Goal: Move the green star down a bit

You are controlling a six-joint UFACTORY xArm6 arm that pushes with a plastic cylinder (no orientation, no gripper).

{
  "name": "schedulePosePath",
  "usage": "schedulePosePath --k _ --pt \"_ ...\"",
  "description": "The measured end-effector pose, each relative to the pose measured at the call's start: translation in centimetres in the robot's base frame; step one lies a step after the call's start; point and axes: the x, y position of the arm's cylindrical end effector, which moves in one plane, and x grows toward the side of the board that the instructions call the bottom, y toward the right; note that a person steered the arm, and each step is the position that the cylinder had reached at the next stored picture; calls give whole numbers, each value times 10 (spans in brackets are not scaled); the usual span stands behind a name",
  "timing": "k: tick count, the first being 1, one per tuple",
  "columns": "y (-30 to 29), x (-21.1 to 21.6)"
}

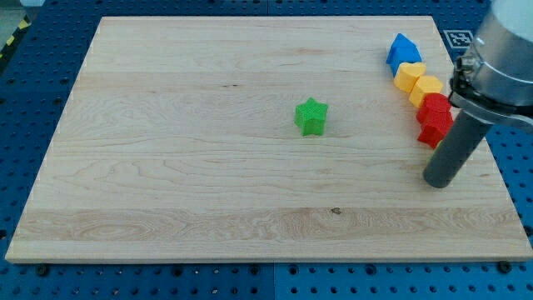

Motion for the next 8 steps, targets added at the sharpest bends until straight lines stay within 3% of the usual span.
schedulePosePath --k 2,3,5,6,7,8 --pt "-9 0" --pt "-56 -9" --pt "-210 -53" --pt "-241 -95" --pt "-200 -139" --pt "-152 -136"
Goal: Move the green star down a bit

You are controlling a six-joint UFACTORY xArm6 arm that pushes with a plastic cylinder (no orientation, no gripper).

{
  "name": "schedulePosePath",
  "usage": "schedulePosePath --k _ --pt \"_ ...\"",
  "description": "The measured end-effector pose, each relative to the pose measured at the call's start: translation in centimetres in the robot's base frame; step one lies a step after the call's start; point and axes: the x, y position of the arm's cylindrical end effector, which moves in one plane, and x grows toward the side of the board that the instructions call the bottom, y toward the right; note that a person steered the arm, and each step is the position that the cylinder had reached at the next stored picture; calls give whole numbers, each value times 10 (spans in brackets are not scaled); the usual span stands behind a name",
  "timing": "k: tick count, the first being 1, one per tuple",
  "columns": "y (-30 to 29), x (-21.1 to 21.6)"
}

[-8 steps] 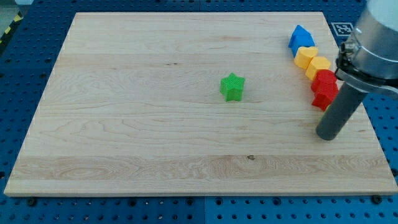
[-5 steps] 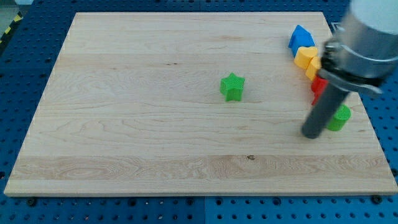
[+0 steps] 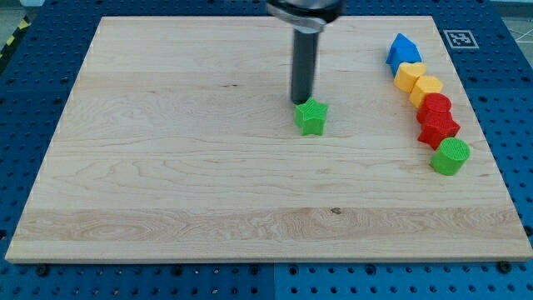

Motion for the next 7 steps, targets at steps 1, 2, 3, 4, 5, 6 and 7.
schedulePosePath --k 1,2,3,4,5,6,7 --pt "7 14" --pt "5 17" --pt "3 18" --pt "-5 28" --pt "-23 47" --pt "-25 82" --pt "3 120"
